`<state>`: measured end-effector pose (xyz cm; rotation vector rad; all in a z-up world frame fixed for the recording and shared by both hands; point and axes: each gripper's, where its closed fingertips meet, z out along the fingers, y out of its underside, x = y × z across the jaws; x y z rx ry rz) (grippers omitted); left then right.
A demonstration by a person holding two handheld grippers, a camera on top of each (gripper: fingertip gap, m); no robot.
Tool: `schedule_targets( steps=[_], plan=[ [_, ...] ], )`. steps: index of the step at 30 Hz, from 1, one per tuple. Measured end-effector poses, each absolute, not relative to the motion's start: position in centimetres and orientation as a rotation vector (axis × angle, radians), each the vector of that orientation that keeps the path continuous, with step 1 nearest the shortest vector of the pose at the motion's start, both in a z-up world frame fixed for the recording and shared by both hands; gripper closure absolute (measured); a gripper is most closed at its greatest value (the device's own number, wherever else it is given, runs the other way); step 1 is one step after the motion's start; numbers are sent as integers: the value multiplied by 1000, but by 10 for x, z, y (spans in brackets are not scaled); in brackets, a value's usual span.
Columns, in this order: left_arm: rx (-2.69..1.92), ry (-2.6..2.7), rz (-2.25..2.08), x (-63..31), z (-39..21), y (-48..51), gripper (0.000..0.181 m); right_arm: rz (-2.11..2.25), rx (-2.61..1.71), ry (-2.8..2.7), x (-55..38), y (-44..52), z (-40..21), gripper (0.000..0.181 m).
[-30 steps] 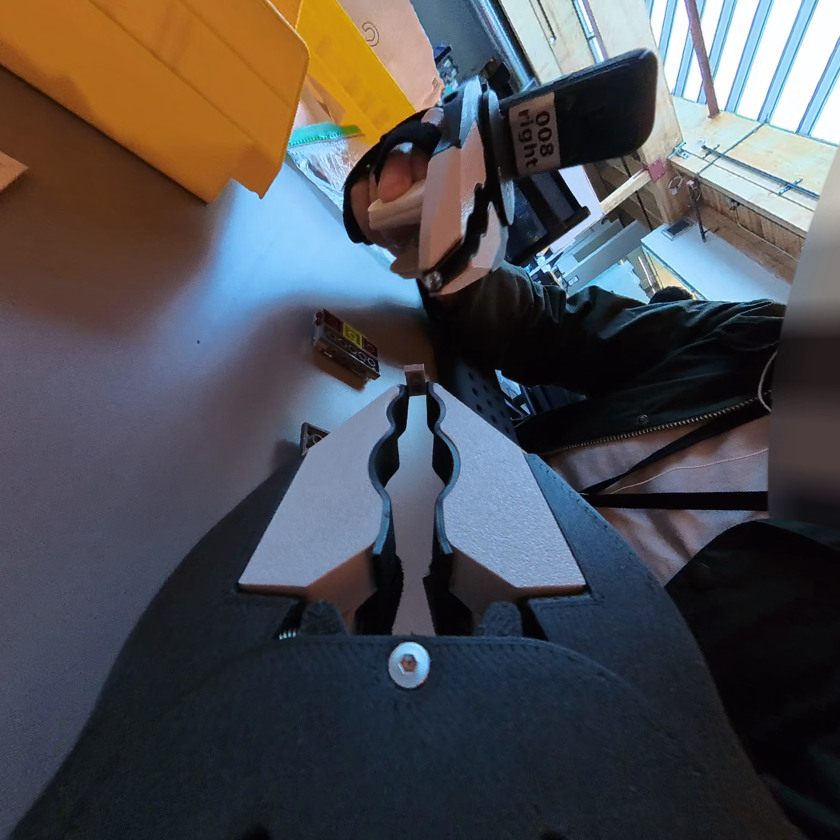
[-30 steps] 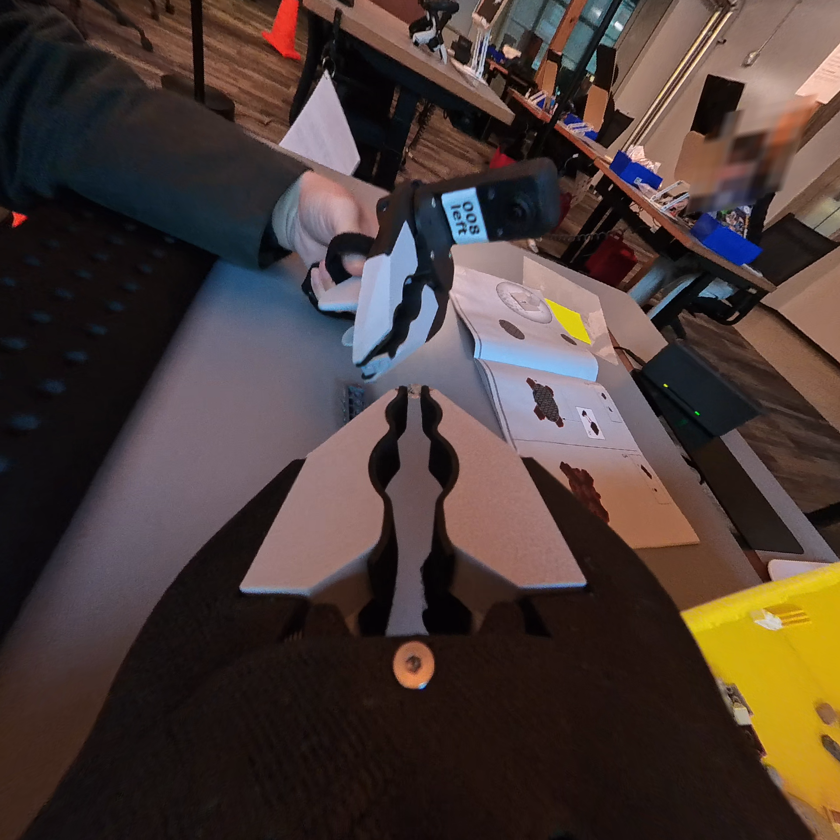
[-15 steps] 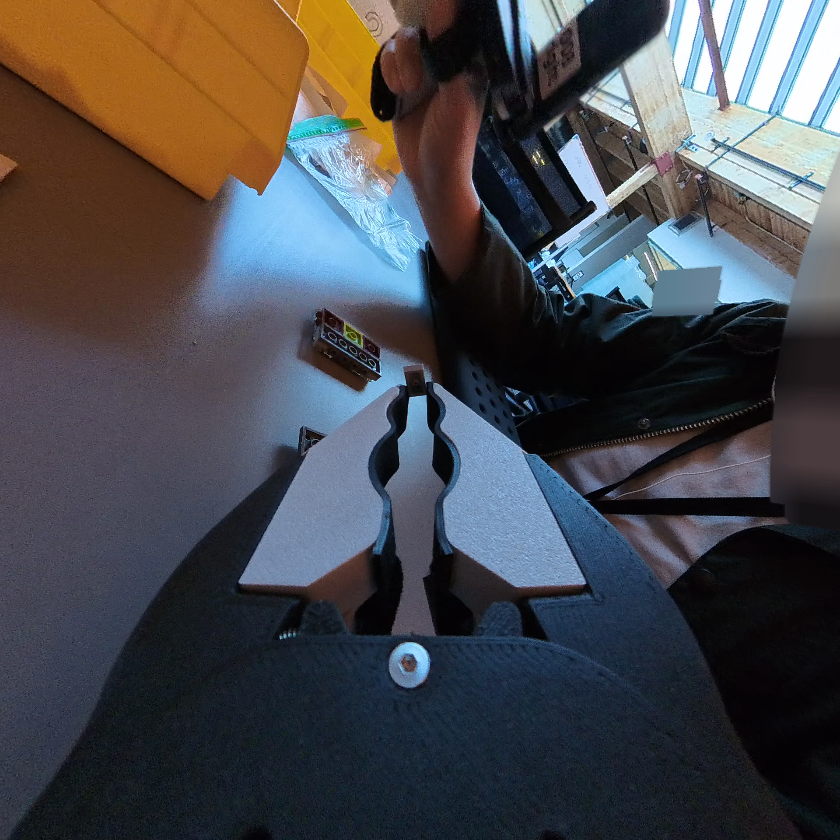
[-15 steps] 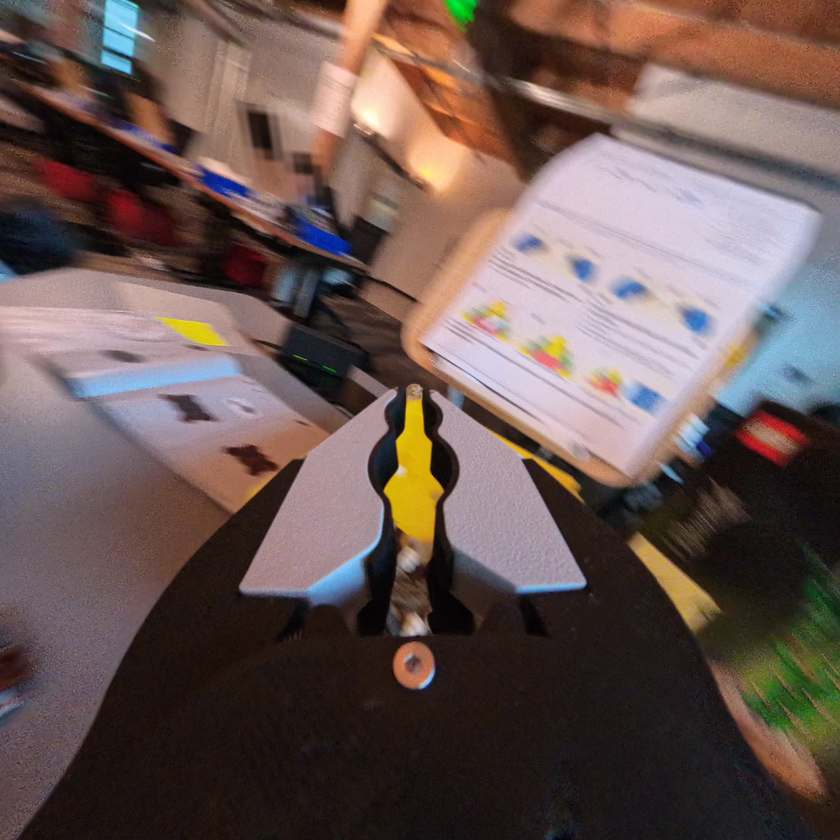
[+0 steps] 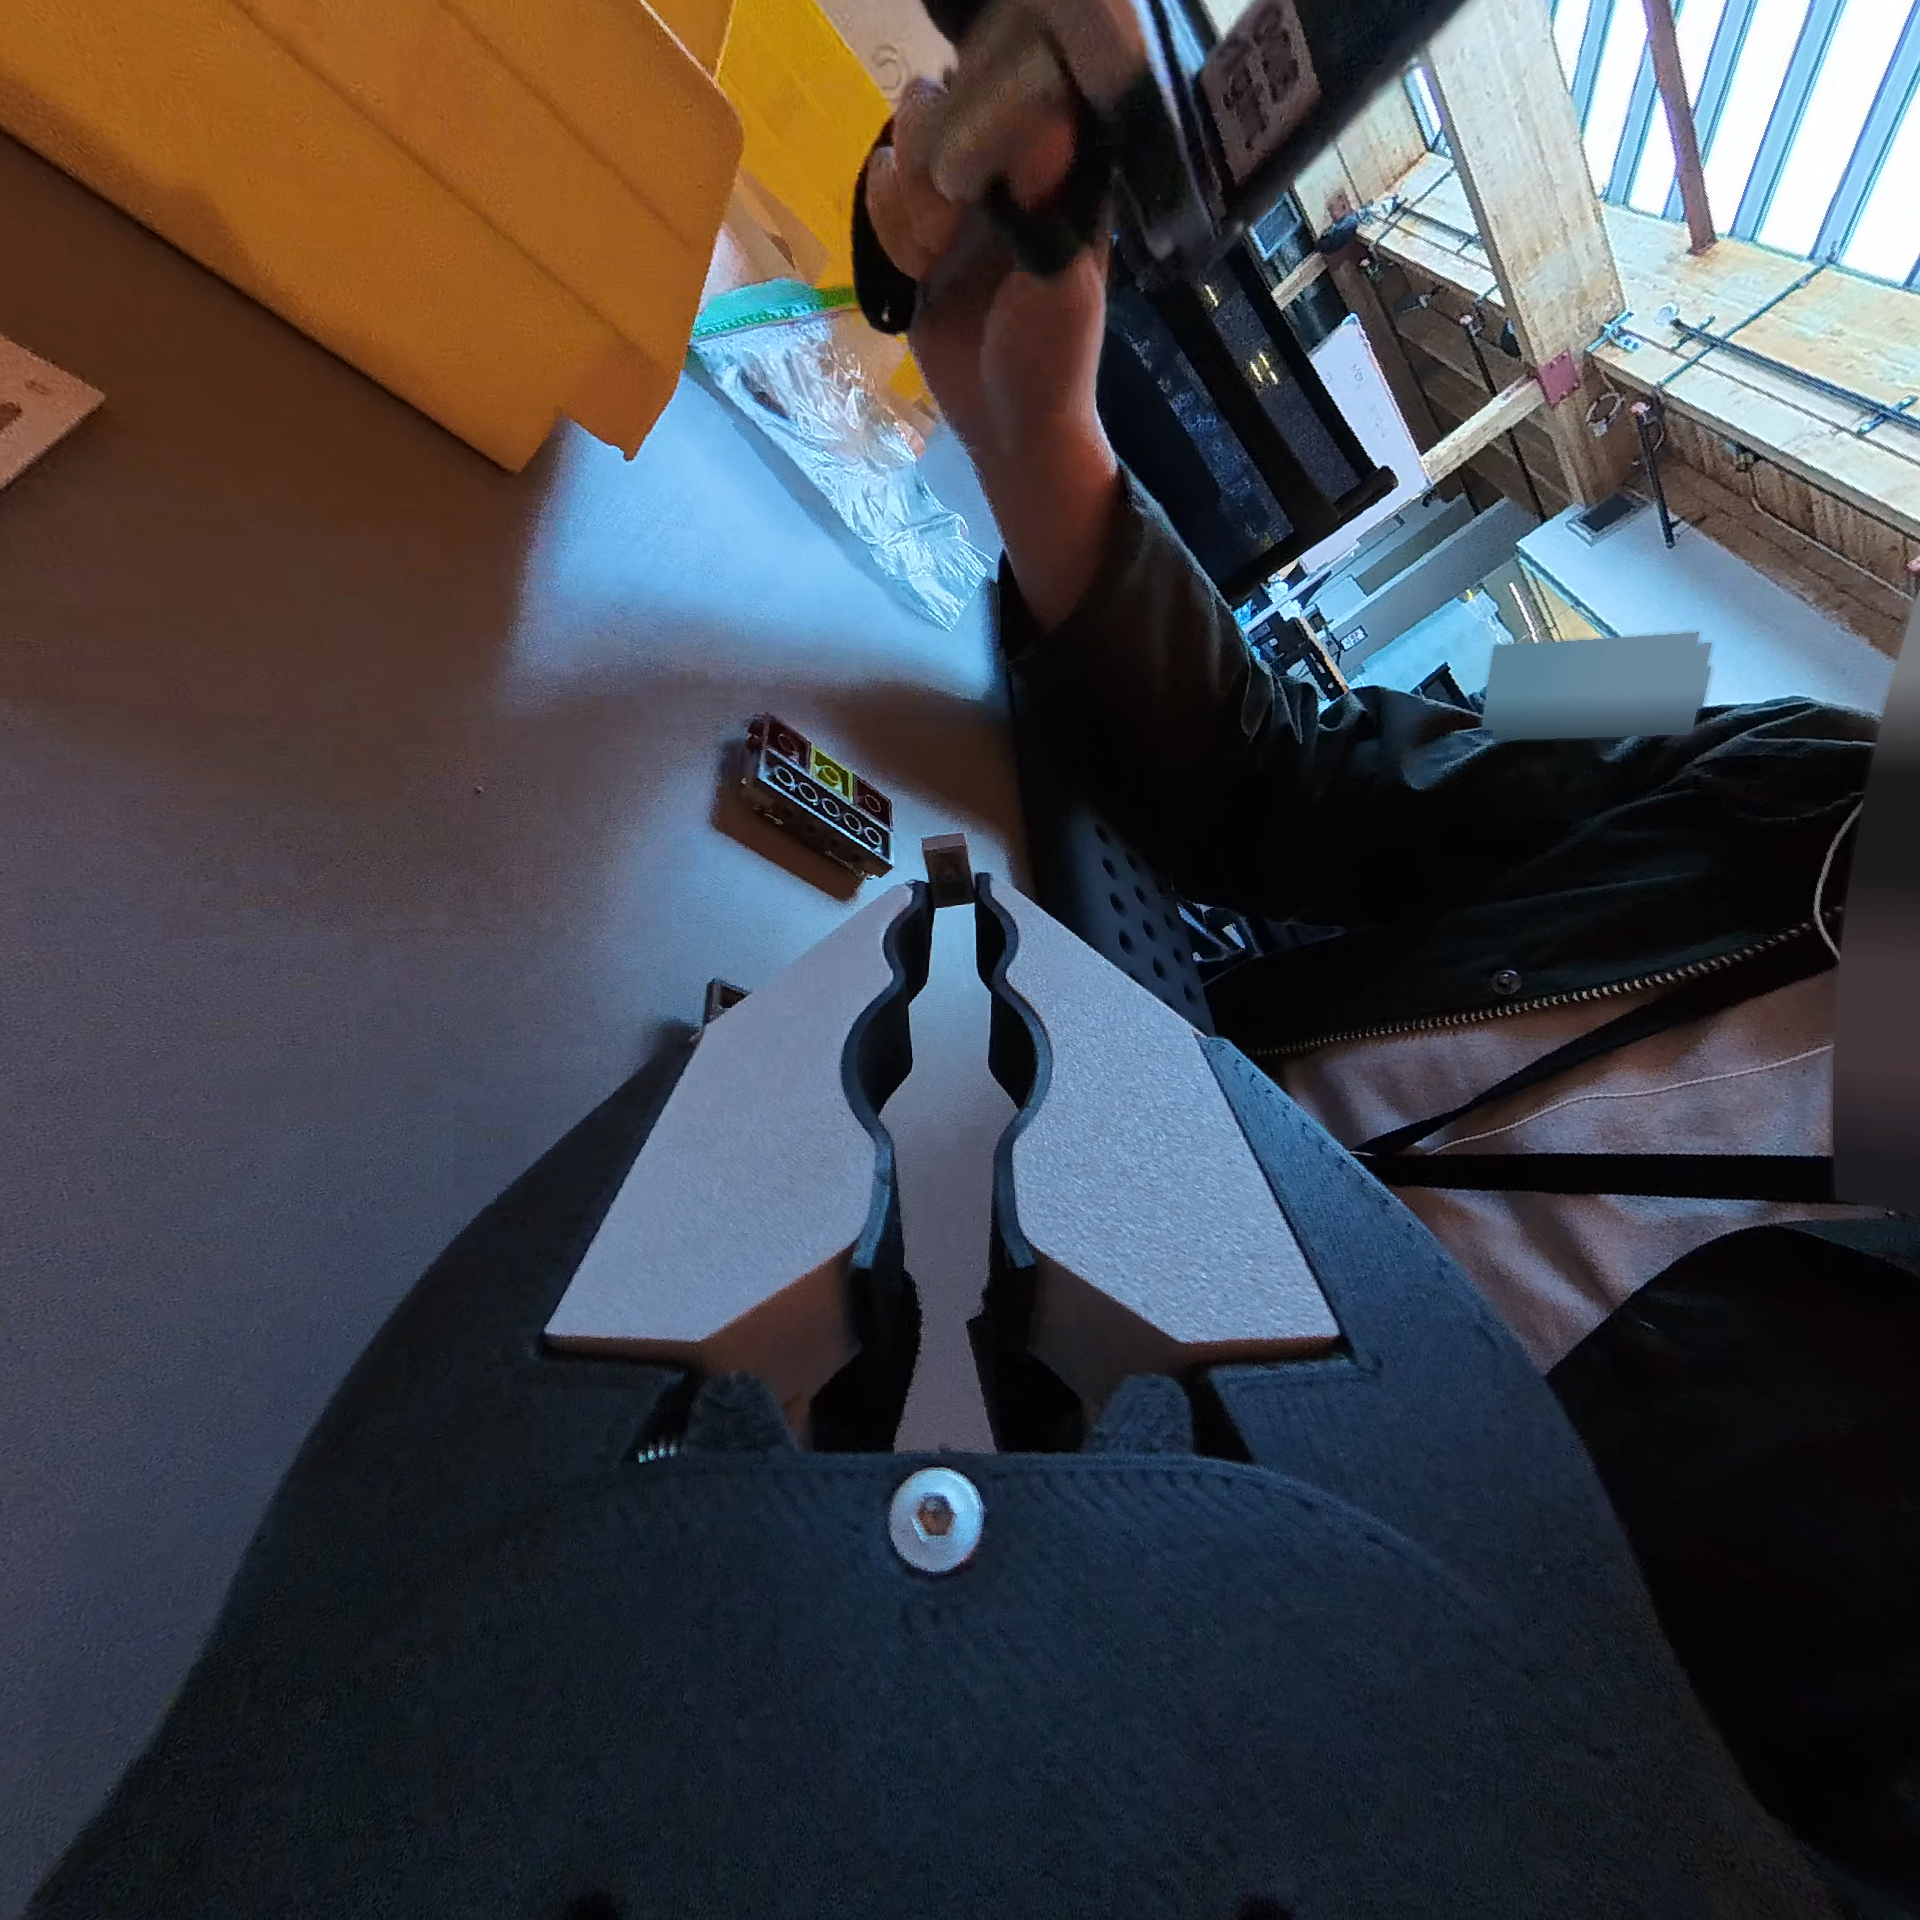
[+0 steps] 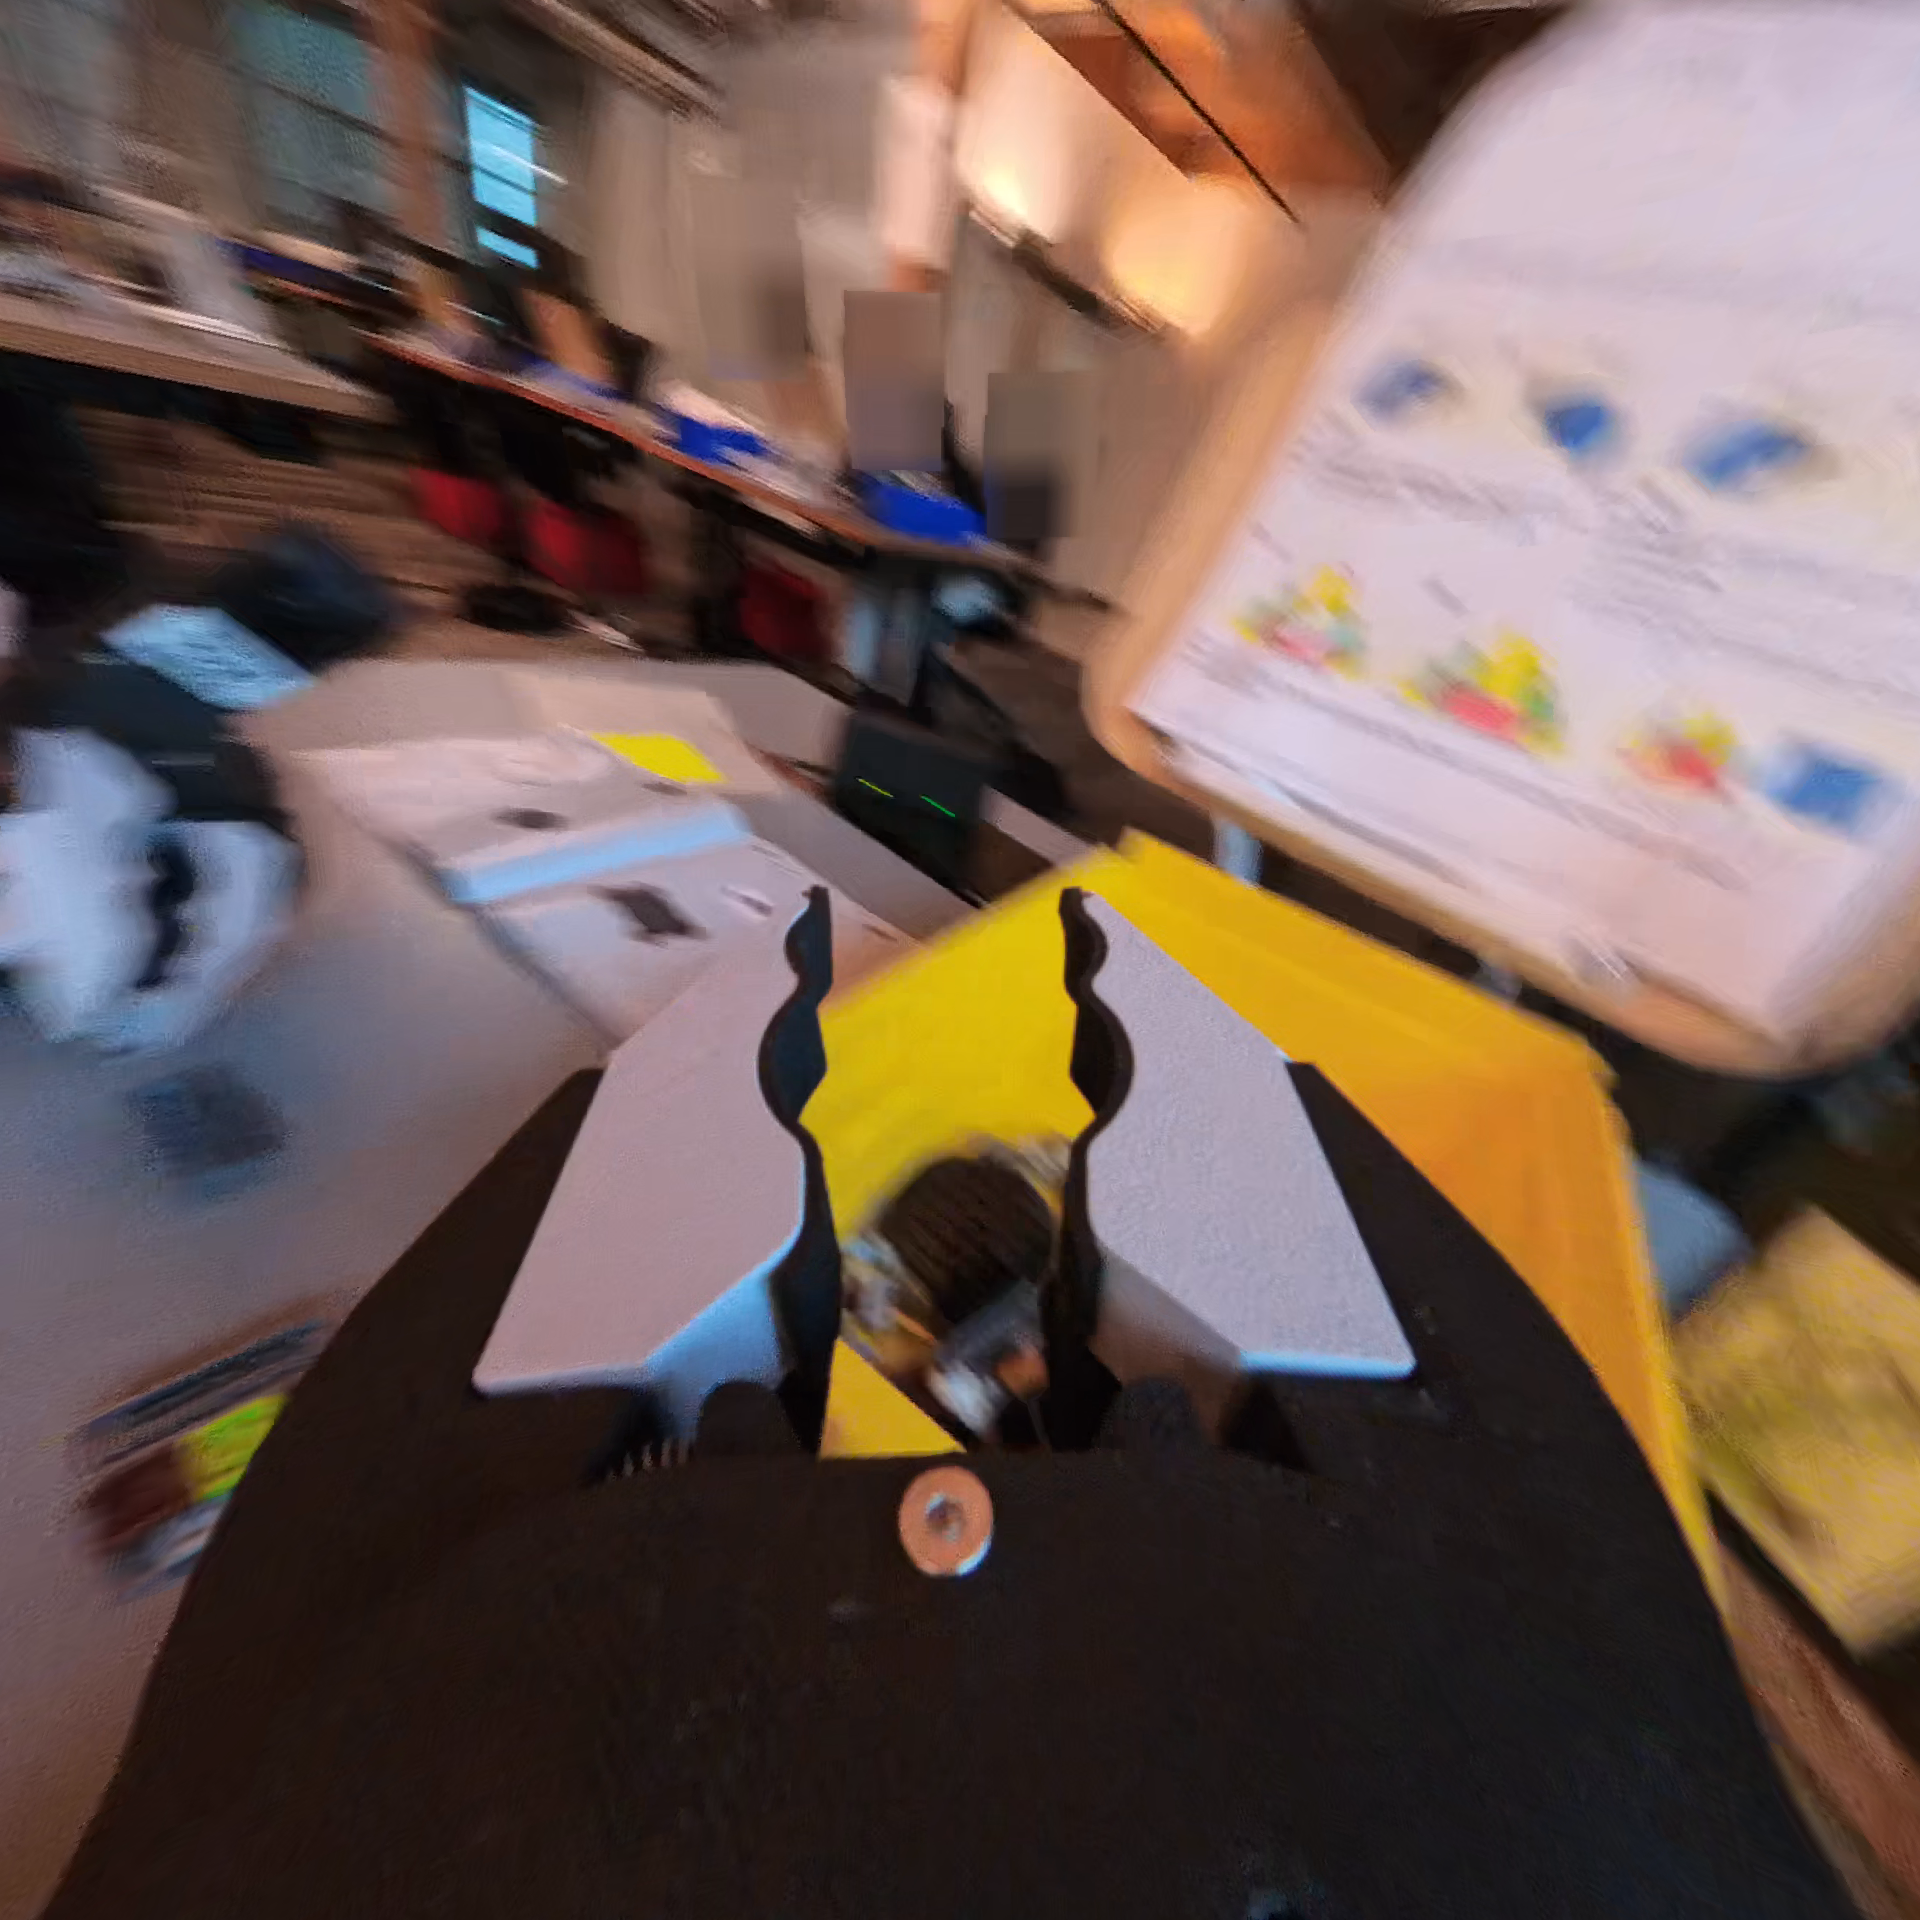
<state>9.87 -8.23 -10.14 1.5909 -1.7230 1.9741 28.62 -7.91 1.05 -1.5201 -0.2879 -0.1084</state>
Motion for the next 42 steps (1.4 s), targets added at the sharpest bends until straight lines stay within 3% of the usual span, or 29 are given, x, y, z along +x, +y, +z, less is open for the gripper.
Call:
schedule_targets(
  steps=[5, 11, 23, 26, 29, 34, 36, 40, 42],
  plan=[
    [1511, -1751, 2018, 96, -93, -90, 175, 28, -1441, -929, 131, -86, -25, 131],
    [1449, -1703, 2077, 94, -82, -92, 175, 14, -1492, -1121, 87, -79, -65, 144],
    [1368, -1633, 2109, 91, -74, -98, 174, 56, -1499, -1140, 83, -82, -69, 166],
    [1338, -1487, 2211, 94, -57, -91, 155, 106, -1496, -1062, 92, -81, -60, 167],
    [1371, -1455, 2285, 95, -50, -78, 156, 166, -1482, -985, 102, -82, -48, 167],
    [1477, -1542, 2279, 99, -55, -70, 139, 899, -1257, -635, 129, -112, 25, 168],
    [1618, -1713, 2164, 103, -75, -67, 132, 1009, -1160, -523, 158, -118, 43, 168],
    [1946, -2102, 1867, 109, -114, -44, 107, 725, -1245, -399, 205, -102, 36, 168],
    [1975, -2188, 1768, 106, -123, -41, 106, 415, -1363, -160, 258, -79, 22, 167]
  ],
)
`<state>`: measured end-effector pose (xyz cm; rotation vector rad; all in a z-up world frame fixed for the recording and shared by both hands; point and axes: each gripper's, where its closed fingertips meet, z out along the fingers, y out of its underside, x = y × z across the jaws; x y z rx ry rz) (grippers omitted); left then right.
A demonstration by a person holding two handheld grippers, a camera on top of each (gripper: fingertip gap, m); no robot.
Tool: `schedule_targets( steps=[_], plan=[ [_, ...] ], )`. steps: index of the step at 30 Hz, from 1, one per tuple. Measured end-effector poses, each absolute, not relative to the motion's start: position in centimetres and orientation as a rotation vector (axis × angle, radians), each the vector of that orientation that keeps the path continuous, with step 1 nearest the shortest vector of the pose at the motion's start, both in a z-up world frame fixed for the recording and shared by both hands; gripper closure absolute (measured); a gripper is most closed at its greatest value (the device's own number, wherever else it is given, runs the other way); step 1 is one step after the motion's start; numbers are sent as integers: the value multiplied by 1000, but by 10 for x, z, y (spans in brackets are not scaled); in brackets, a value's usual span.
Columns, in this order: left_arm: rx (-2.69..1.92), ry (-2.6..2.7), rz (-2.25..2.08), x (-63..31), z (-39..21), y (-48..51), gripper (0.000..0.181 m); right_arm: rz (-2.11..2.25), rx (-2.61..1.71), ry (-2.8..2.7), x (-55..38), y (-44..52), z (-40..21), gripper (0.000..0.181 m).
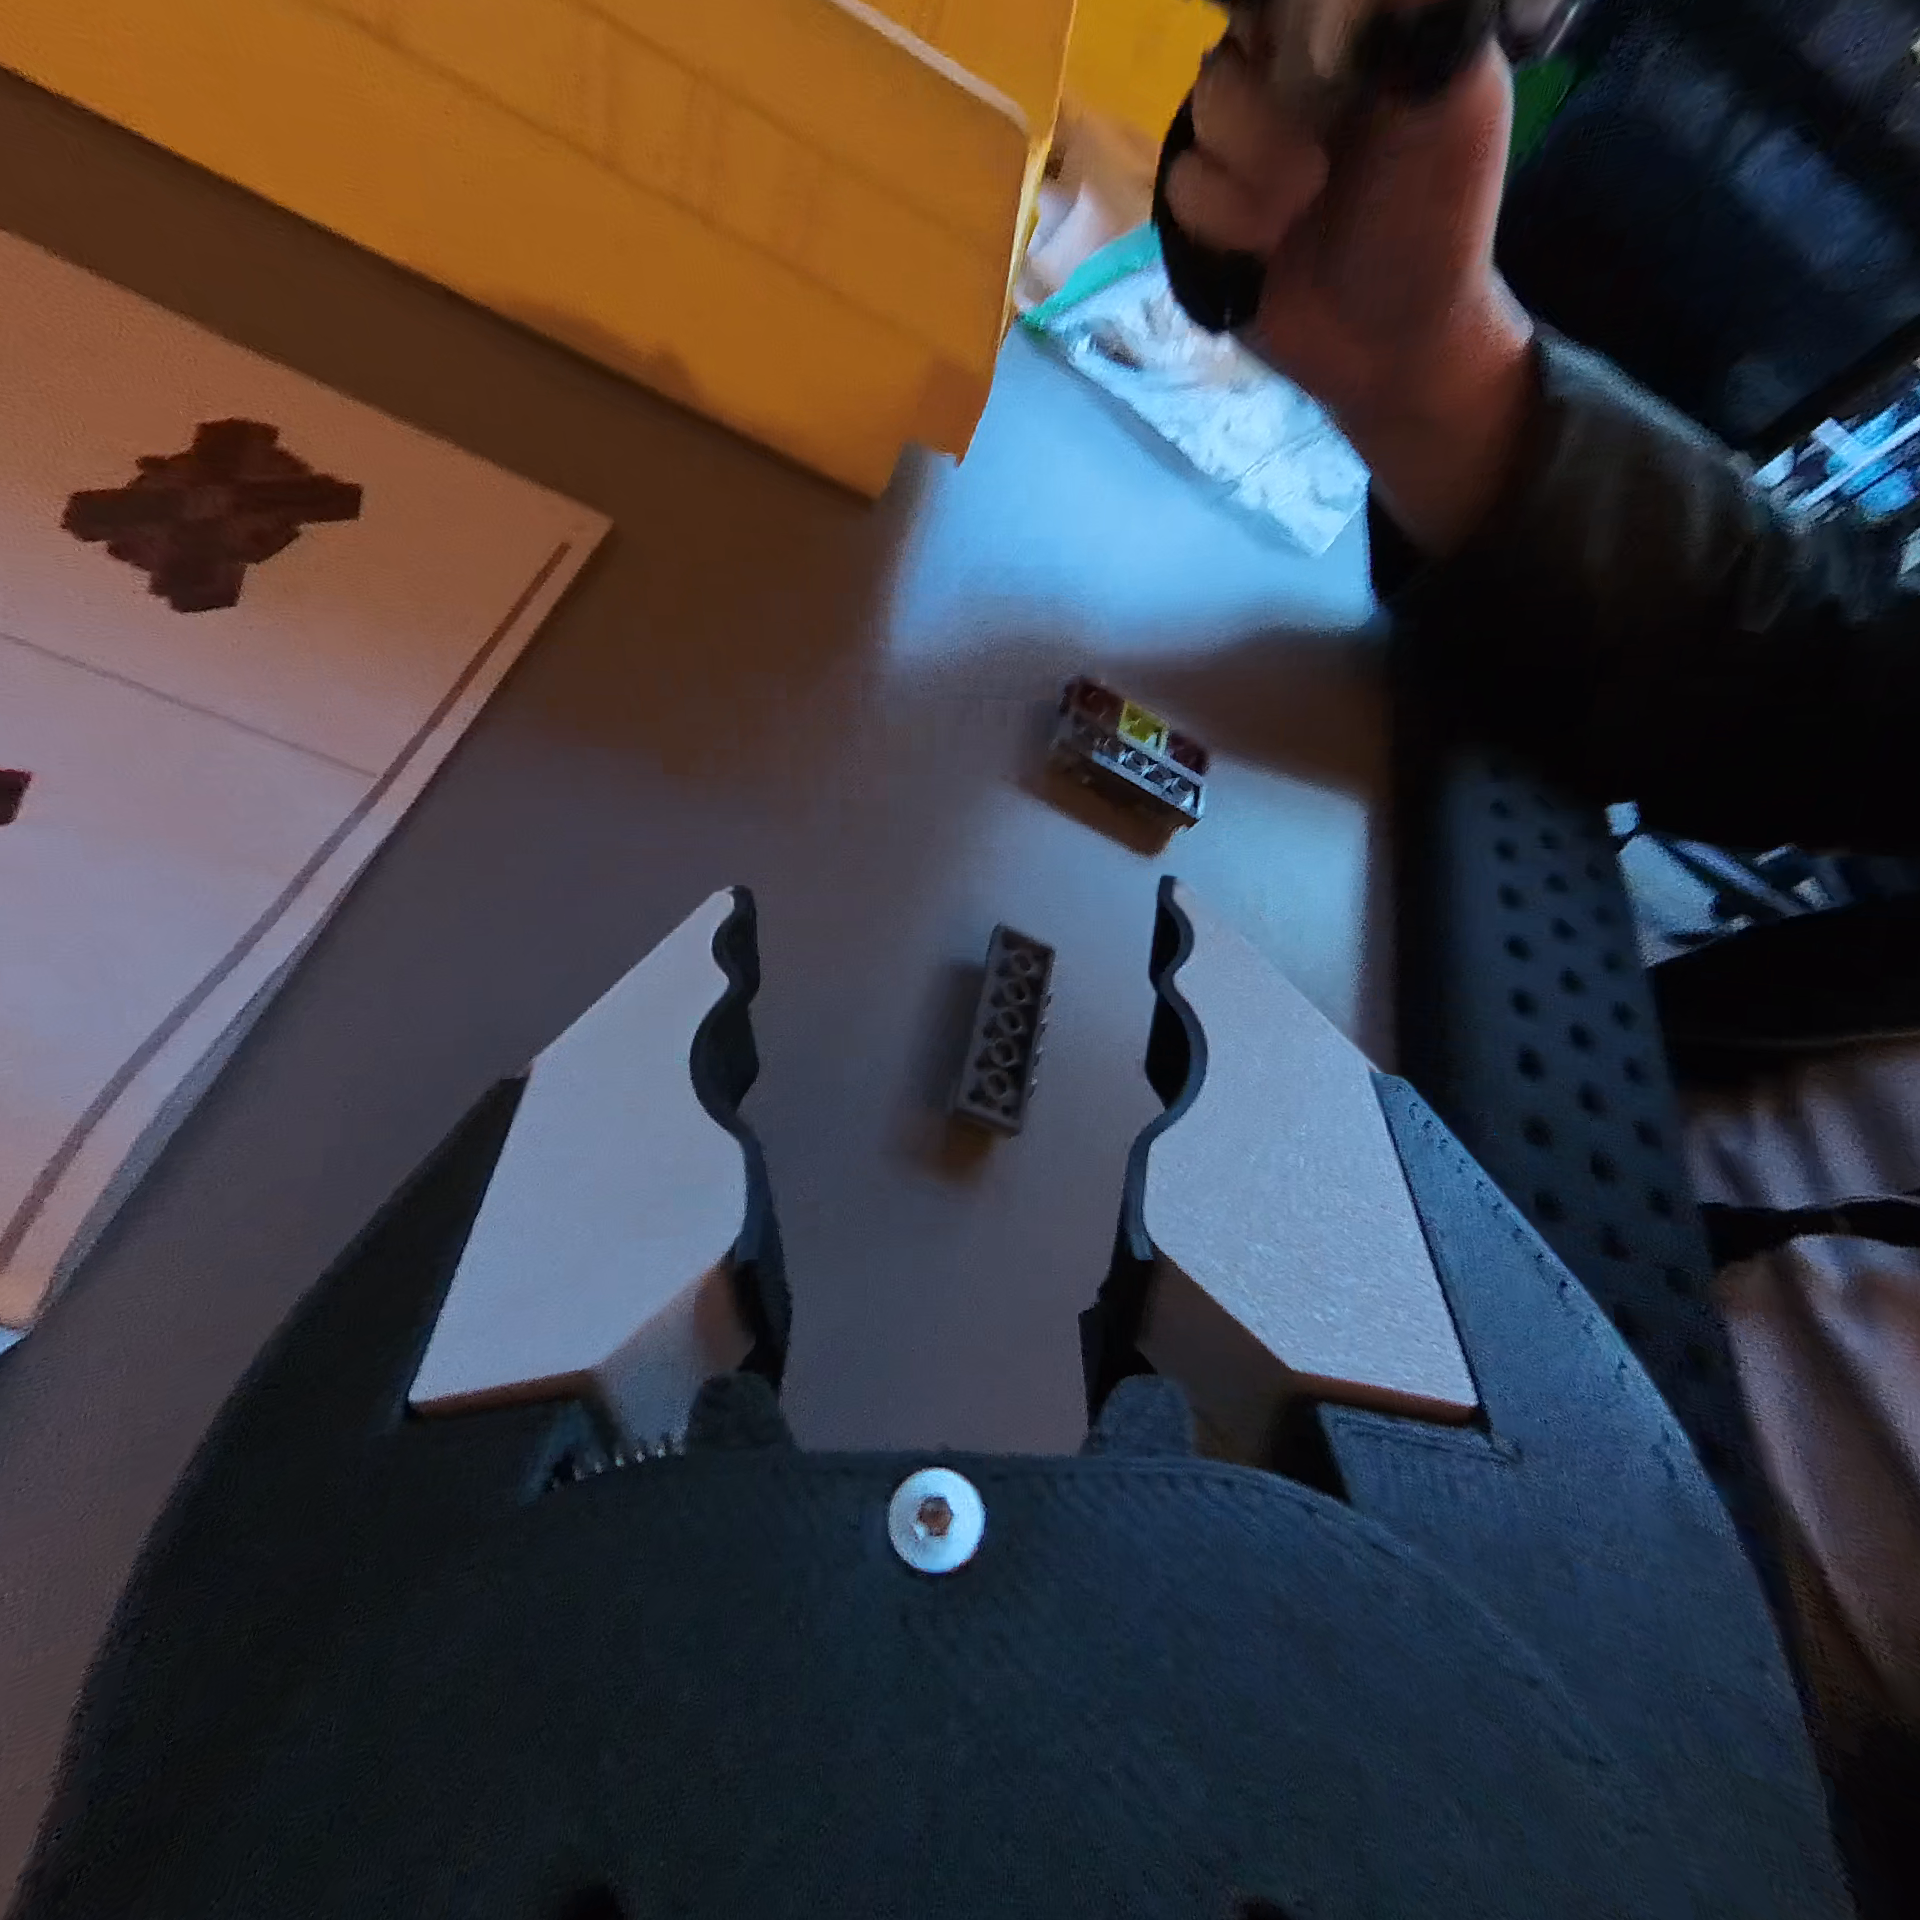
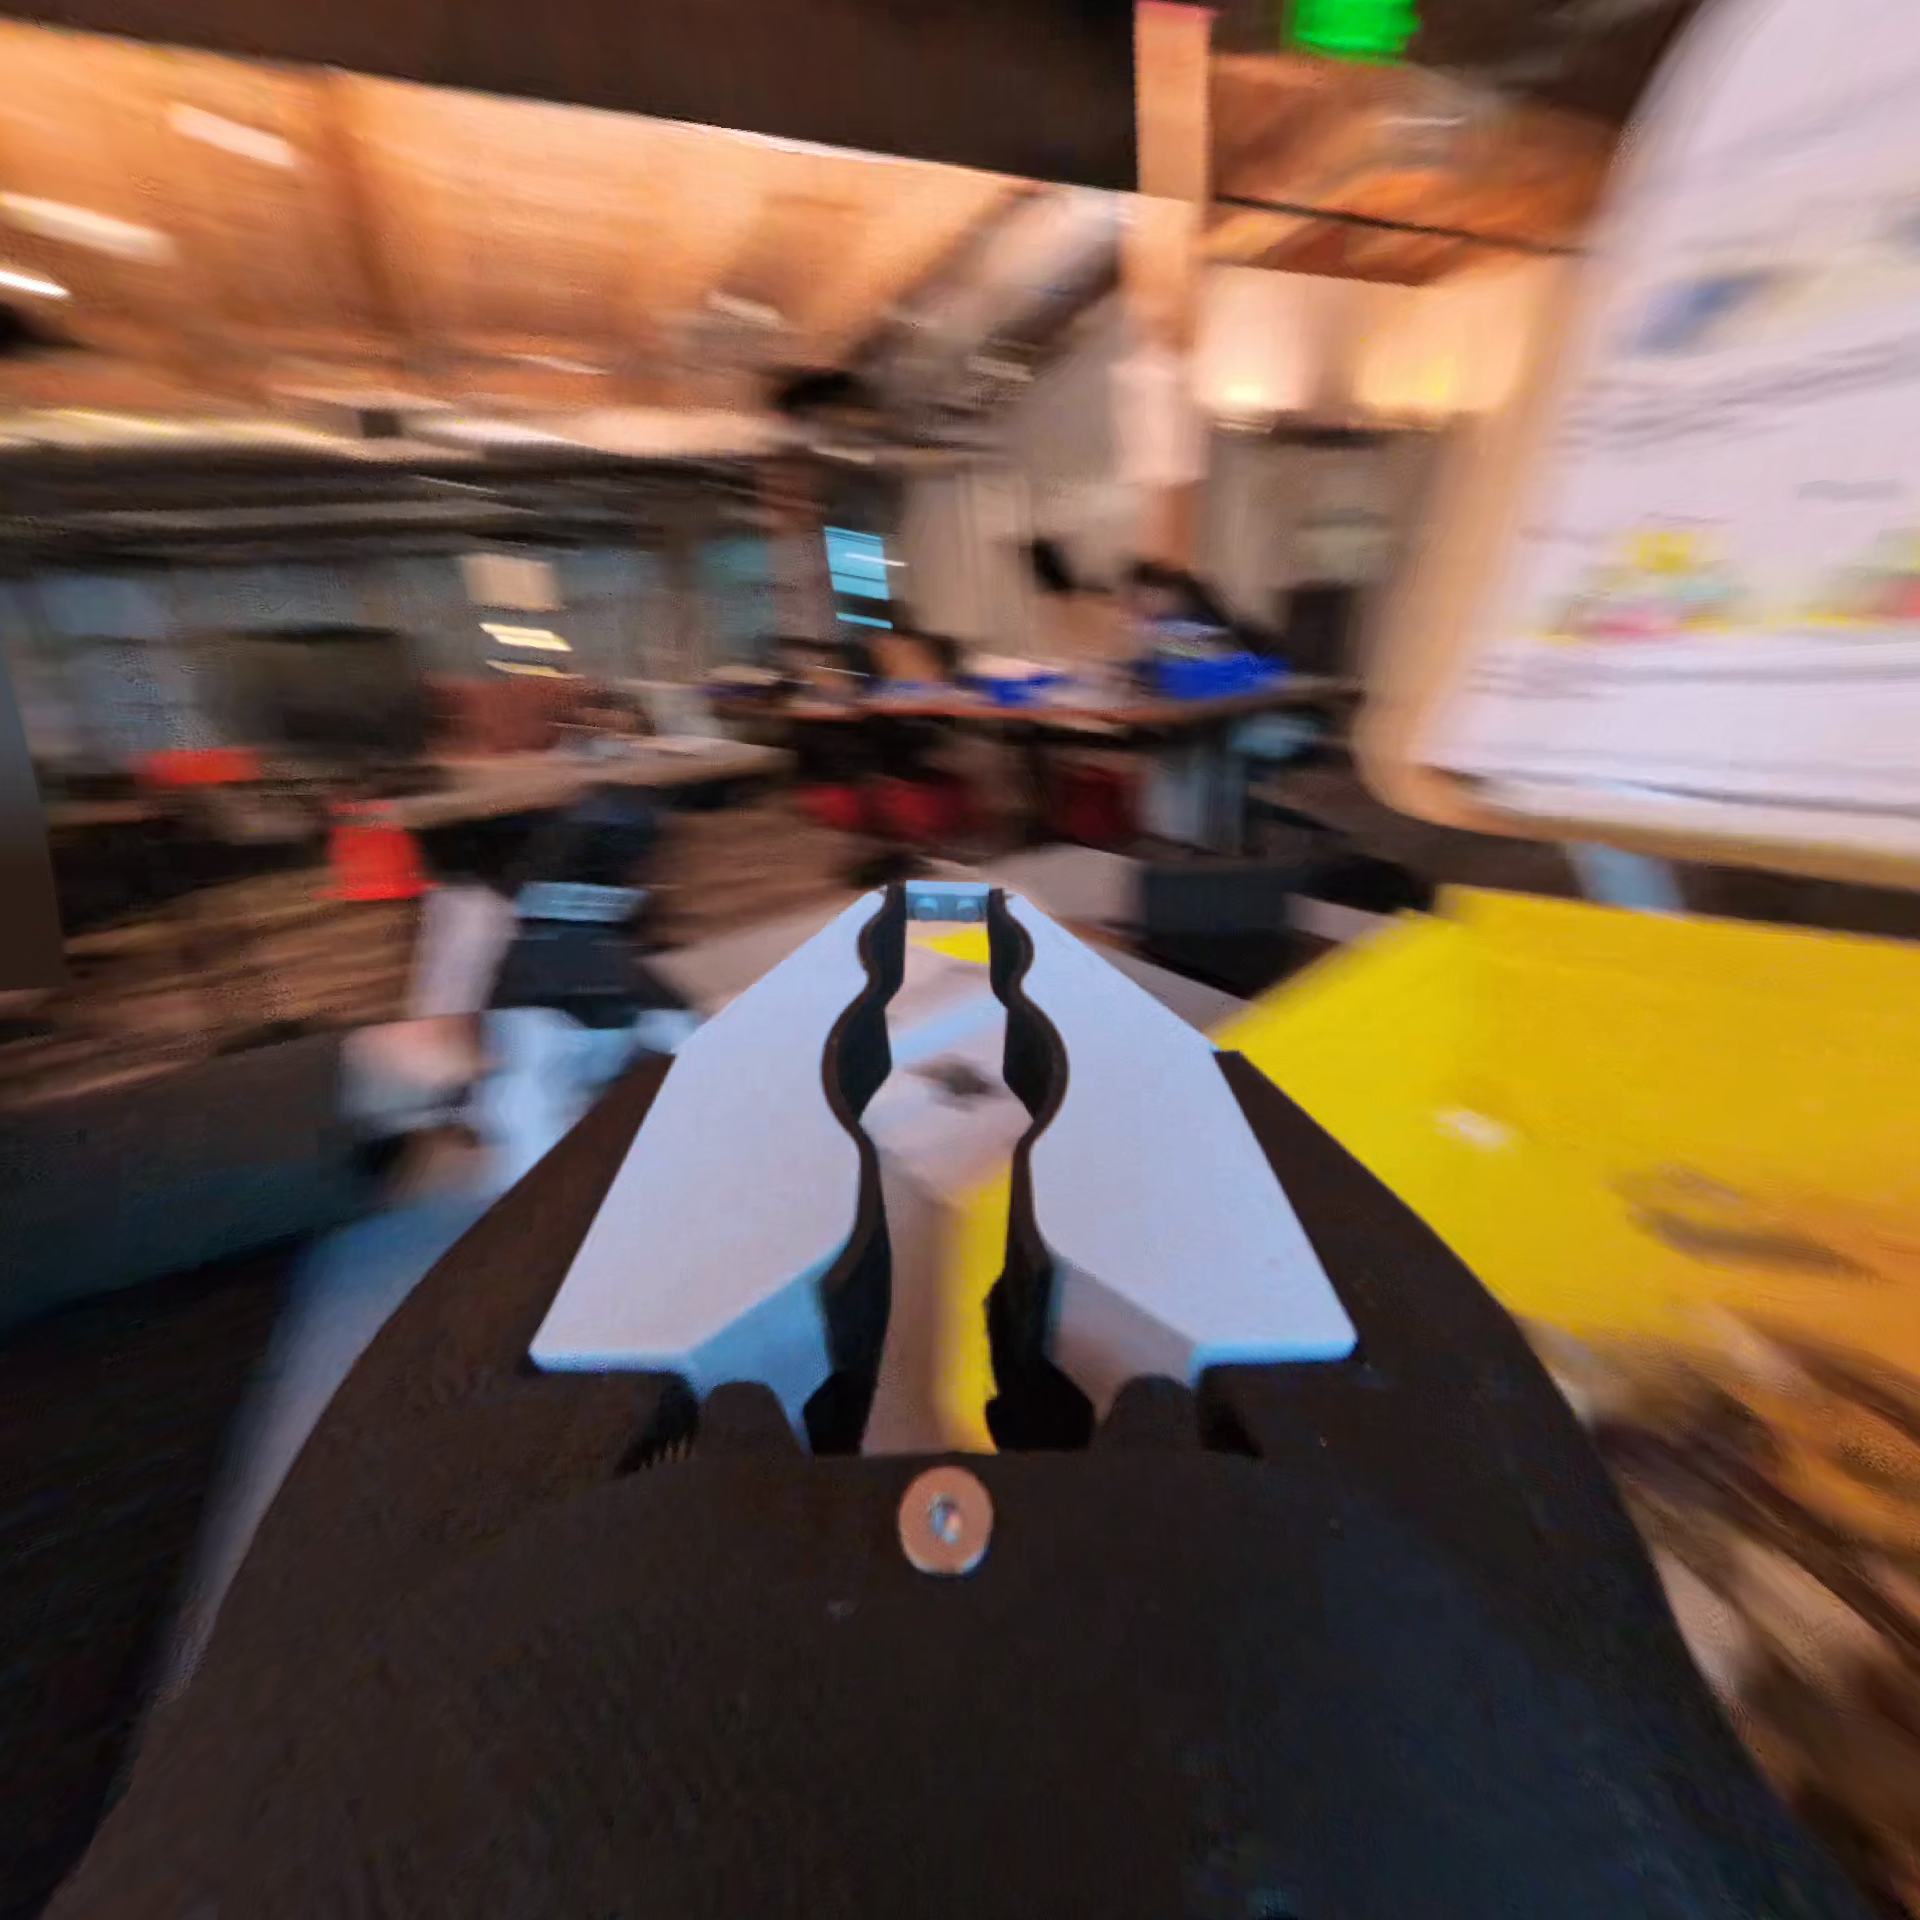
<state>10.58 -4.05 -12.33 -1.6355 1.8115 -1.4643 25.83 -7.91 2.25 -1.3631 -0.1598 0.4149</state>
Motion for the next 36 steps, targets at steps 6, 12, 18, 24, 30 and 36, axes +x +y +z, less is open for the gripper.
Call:
schedule_targets(
  steps=[6, 12, 18, 24, 30, 36],
  plan=[
    [-1600, 2016, -1220, 93, -149, -43, 106, -133, -1738, 161, 351, -65, -45, 138],
    [-1496, 2130, -1099, 83, -158, -47, 124, -158, -1648, 25, 326, -64, -23, 141],
    [-1425, 2193, -1078, 80, -160, -54, 151, -118, -1597, -247, 266, -57, -16, 144],
    [-1604, 2062, -1198, 92, -152, -48, 166, -18, -1587, -532, 197, -54, -29, 149],
    [-1792, 1236, -2266, 115, -75, -30, 167, 36, -1552, -738, 141, -57, -39, 148],
    [-1677, 1199, -2320, 121, -63, -38, 167, 322, -1676, -555, 118, -39, -53, 142]
  ],
)
